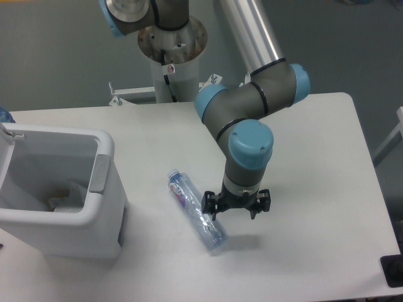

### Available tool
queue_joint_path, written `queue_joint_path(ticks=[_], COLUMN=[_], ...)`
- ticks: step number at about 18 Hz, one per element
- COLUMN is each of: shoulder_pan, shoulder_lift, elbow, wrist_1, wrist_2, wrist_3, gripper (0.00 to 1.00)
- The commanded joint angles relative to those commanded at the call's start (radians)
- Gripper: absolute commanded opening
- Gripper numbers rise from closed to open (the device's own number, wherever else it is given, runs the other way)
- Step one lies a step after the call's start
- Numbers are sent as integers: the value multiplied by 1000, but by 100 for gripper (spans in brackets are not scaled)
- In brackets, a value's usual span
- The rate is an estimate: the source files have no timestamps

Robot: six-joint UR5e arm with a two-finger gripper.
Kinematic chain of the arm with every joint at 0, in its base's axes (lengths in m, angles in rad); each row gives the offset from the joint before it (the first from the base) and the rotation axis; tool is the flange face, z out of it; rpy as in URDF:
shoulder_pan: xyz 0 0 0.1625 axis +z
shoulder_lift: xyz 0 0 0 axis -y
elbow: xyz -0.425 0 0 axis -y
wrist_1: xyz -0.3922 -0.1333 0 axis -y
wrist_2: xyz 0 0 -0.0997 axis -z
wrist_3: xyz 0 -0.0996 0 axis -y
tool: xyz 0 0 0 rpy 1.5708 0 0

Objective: Place the trash in the trash can
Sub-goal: 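Lower the gripper around the bottle's middle and close on it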

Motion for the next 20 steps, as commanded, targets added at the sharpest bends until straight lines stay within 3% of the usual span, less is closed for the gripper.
queue_joint_path(ticks=[5,17,18,20], shoulder_pan=[-23,-58,-60,-64], shoulder_lift=[-80,-150,-150,-154], elbow=[81,81,80,80], wrist_1=[0,5,5,3], wrist_2=[34,83,90,95], wrist_3=[-140,-191,-189,-189], gripper=[100,100,97,81])
